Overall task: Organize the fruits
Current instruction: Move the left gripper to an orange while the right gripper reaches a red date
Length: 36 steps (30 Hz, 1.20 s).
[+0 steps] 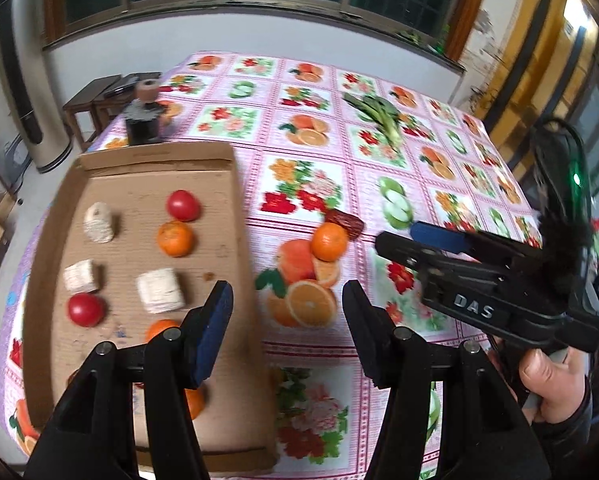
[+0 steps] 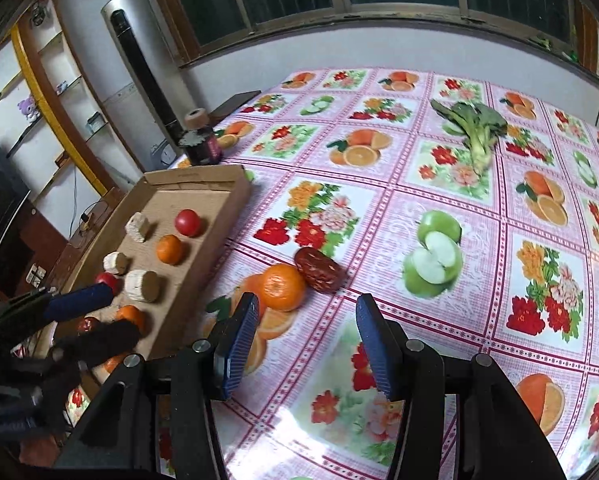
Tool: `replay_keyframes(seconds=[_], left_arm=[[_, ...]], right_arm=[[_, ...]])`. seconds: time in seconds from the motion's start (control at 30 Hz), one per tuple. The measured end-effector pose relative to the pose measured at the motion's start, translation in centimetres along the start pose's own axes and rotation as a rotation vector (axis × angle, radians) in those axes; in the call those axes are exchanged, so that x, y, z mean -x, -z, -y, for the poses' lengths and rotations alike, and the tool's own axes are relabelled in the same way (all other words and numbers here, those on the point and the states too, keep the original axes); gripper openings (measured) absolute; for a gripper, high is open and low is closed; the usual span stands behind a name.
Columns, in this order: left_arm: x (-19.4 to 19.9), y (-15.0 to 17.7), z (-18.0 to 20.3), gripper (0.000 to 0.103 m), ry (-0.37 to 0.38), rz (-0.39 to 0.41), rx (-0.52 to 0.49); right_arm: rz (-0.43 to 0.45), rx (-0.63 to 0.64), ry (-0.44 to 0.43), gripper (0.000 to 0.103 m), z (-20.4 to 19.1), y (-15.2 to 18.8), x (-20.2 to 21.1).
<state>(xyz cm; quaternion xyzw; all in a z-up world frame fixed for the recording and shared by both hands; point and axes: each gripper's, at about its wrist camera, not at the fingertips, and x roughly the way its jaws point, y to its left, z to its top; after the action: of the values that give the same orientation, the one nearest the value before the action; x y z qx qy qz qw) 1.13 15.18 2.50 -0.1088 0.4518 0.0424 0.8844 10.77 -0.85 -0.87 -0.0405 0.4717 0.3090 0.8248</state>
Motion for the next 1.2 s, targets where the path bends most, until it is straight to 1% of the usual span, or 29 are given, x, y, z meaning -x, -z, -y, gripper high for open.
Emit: replay_keyframes(seconds=[0.2,0.37,0.6,0.7,0.73,0.77,0.8,0.87,0.97,1.13,1.2], left_arm=[[-3.5,-0.6,2.8,0.056,0.010,-0.055,-0.051],[-6.6,-1.4,4.2,0.055,-0.017,-0.092,-0.060],[-9.9,-2.6,4.8,0.055,-0.050,-0.134,-0.068],[-11.2,-2.9,4.8,0.055,-0.046,-0.141,-0.073],[-11.5,-2.9,4.8,0.048,-0.044,-0.144,-0.077],[-11.7,-2.8,4.8,0.036,-0.057,-0.140,-0.083],[-11.6,-2.8,4.7,0.032,-0.069,-0.126,-0.087],[-11.0,-2.6,4.5,0.032,-0.024,-0.117,-0.076],[-9.2,-1.5,4.2,0.032,-0.009,-0.090,-0.069],[-7.2,0.3,3.5,0.032,0.031,-0.088,-0.053],[-6.6,0.6,3.3,0.032,0.034,-0.085,-0.052]], right_arm=[[0.005,-0.031,0.026,0.052,2.2,0.2,0.4],[0.003,-0.054,0.045,0.052,4.0,0.3,0.5],[0.004,-0.077,0.042,0.052,5.4,0.3,0.2],[0.005,-0.075,0.038,0.052,5.6,0.1,0.1],[0.005,-0.075,0.036,0.052,5.6,0.1,0.0],[0.005,-0.075,0.035,0.052,5.6,0.0,-0.1],[0.006,-0.075,0.035,0.052,5.6,-0.1,-0.2],[0.004,-0.077,0.024,0.052,5.5,-0.3,-0.6],[-0.012,-0.061,0.000,0.052,4.8,-0.7,-1.6],[-0.043,0.000,-0.028,0.052,2.6,-1.4,-3.9],[-0.058,0.023,-0.034,0.052,1.8,-1.8,-5.0]])
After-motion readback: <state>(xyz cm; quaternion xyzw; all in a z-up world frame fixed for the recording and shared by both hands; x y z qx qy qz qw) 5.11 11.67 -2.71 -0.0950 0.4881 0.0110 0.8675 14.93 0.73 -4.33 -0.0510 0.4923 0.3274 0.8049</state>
